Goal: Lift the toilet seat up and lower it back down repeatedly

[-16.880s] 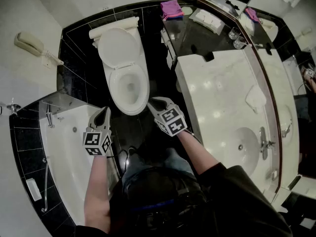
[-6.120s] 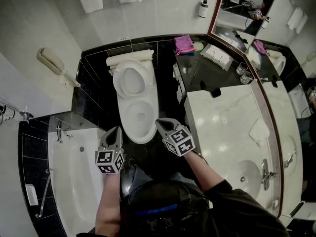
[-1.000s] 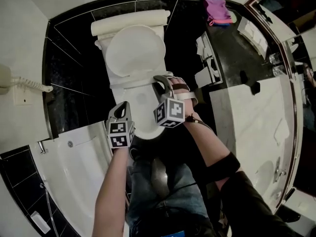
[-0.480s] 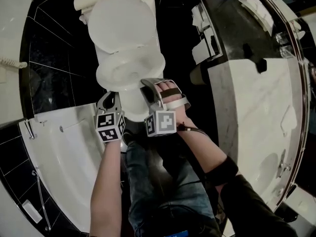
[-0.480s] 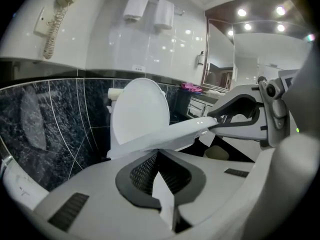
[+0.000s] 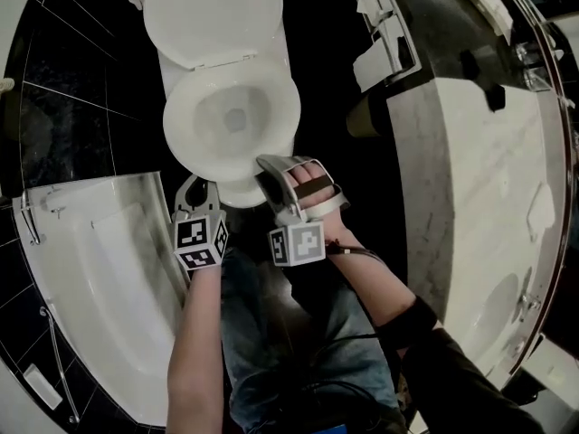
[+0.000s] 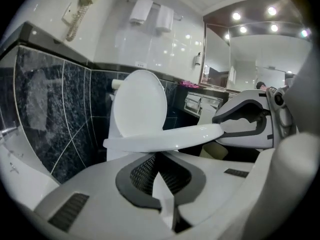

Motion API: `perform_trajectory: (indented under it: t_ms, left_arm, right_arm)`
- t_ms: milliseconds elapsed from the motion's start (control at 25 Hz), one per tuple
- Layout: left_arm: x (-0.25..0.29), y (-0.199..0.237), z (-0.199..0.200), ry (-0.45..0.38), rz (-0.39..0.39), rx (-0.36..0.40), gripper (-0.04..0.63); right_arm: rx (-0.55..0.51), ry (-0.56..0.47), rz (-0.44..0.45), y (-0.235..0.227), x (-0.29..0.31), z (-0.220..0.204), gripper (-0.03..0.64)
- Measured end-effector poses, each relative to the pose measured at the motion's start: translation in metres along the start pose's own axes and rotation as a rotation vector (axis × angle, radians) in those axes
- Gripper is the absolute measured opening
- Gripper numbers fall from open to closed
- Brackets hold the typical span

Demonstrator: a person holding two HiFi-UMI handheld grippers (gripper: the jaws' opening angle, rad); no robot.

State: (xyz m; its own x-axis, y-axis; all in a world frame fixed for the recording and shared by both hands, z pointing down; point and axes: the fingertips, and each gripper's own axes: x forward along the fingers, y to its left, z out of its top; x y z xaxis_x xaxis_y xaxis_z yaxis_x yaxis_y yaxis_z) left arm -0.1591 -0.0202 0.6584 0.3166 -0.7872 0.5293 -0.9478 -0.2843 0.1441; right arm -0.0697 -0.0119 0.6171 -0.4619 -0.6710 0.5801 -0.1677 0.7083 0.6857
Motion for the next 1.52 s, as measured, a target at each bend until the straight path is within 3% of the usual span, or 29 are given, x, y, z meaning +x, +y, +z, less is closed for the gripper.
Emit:
perform_trajectory:
  t_ms: [160, 360, 560, 760, 1040, 1200, 1320, 1520]
  left_arm:
    - [0.0, -0.006, -0.053, -0.004, -0.011, -0.006, -0.017]
    - [0.008, -0.007, -0.1, 0.0, -0.021, 0.024, -0.017]
    - [0.016, -0.005, -0.131, 0.016, -0.014, 0.052, -0.017]
    - [0.024, -0.006, -0.158, 0.062, -0.014, 0.082, -0.017]
    - [0.027, -0.006, -0.202, 0.188, -0.014, 0.117, -0.017]
    - [0.024, -0.009, -0.229, 0.255, -0.019, 0.097, -0.017]
    - [0.023, -0.007, -0.233, 0.243, -0.012, 0.085, -0.017]
    - [0.019, -0.013, -0.191, 0.182, -0.017, 0.087, -0.017]
  right_arm:
    - [0.003, -0.01, 0.052, 0.056, -0.009, -0.016, 0.152]
    - [0.052, -0.02, 0.043, 0.095, -0.014, -0.037, 0.123]
    - [0.131, -0.015, -0.026, 0.093, -0.011, -0.053, 0.067]
    - [0.185, 0.004, -0.056, 0.087, -0.004, -0.068, 0.069]
    - [0.203, 0.002, -0.066, 0.082, 0.001, -0.073, 0.069]
    - [0.199, -0.005, -0.068, 0.082, 0.001, -0.072, 0.069]
    - [0.198, -0.008, -0.073, 0.08, 0.0, -0.073, 0.069]
    - [0.211, -0.007, -0.073, 0.073, -0.011, -0.07, 0.068]
